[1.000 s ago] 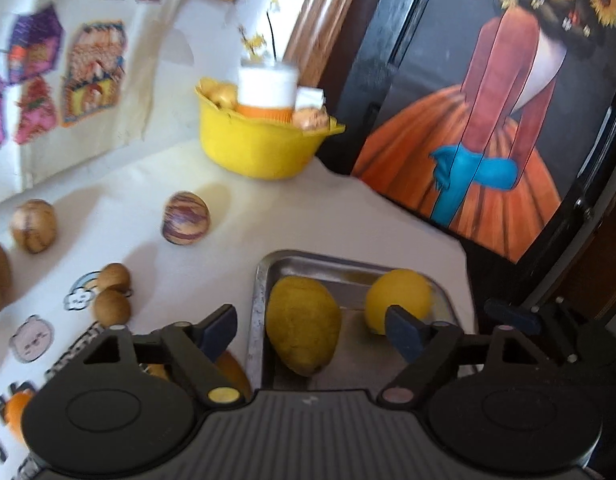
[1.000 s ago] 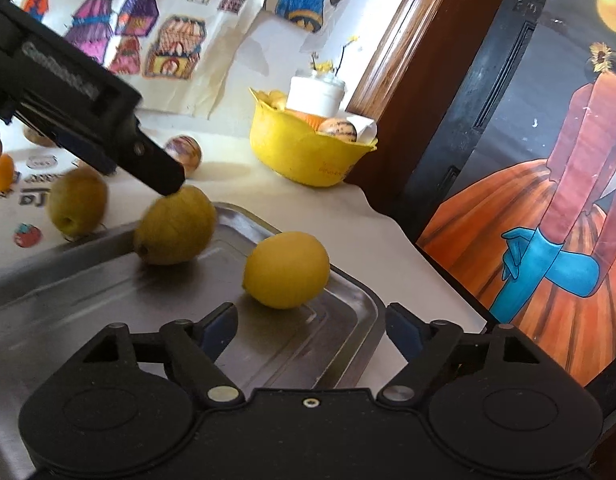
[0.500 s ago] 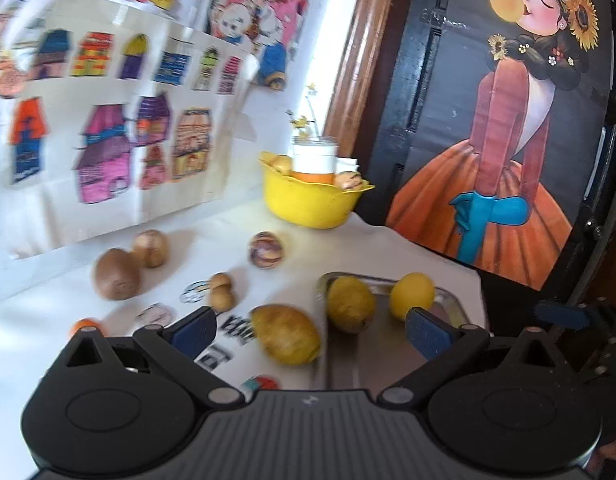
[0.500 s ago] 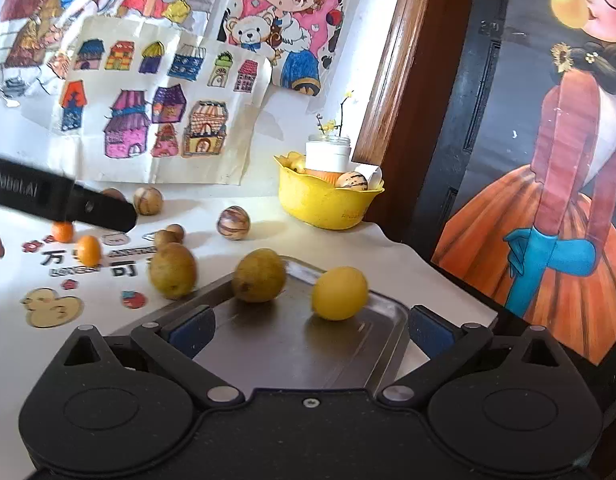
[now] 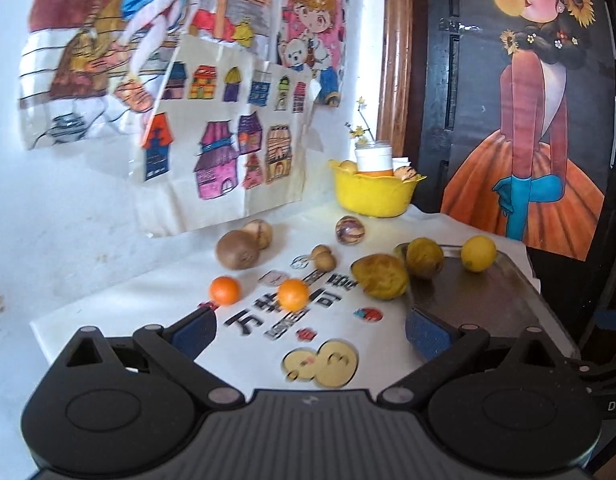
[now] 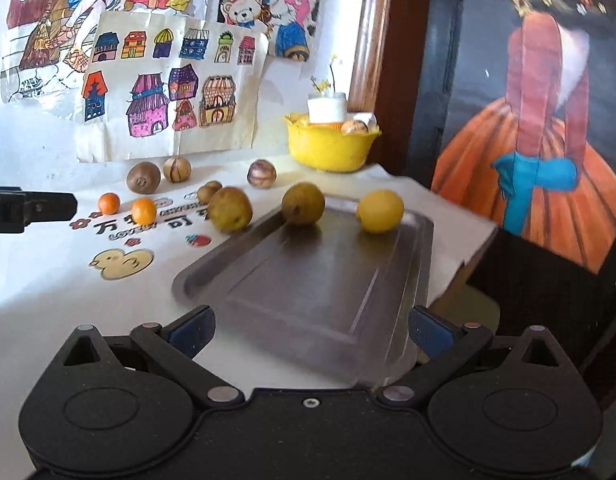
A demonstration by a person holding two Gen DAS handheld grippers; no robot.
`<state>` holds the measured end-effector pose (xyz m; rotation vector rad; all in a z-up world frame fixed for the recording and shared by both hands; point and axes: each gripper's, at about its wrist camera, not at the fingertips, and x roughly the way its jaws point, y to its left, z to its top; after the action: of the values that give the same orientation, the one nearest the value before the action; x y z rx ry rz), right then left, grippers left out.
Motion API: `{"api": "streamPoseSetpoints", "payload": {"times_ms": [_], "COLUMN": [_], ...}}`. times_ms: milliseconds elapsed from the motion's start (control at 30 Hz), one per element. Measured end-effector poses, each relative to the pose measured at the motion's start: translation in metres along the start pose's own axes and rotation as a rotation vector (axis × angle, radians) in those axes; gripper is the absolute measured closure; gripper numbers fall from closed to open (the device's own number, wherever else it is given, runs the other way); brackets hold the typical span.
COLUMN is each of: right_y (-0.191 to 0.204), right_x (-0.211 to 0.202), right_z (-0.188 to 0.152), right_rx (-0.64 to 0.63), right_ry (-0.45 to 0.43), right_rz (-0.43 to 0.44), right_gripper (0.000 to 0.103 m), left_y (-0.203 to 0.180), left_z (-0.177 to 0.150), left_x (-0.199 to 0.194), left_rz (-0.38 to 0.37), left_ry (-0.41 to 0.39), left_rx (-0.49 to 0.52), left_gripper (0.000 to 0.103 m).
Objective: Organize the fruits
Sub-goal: 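Lift both open tools away from the tray, then grasp a small orange with left tool while right tool grasps another orange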
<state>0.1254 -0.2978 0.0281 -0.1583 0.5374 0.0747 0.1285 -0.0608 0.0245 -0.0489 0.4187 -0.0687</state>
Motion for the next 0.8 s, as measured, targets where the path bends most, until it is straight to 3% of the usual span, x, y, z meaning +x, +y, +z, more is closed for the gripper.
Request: {"api": "streamPoseSetpoints", "payload": {"times_ms": [367,800], "right_y": [0.040,0.079], "right_x": [-0.030,-0.026], "right_z": [-0.013,-0.004], "right_rx": [0.003,-0.041], "right_ry": [0.066,0.075], "right_rz": [0.099,0.207], "right_gripper": [0.001,0.001], "left_y": [0.034,0.071], "left_z": [-0.027,-0.031], "left_x": [-0.022,-0.033], "left_rz": [0.059,0.190], "left_ry": [0.044,0.068], "left_rx": [-0.067,-0.110], "left_gripper": [0.000,0.000]}}
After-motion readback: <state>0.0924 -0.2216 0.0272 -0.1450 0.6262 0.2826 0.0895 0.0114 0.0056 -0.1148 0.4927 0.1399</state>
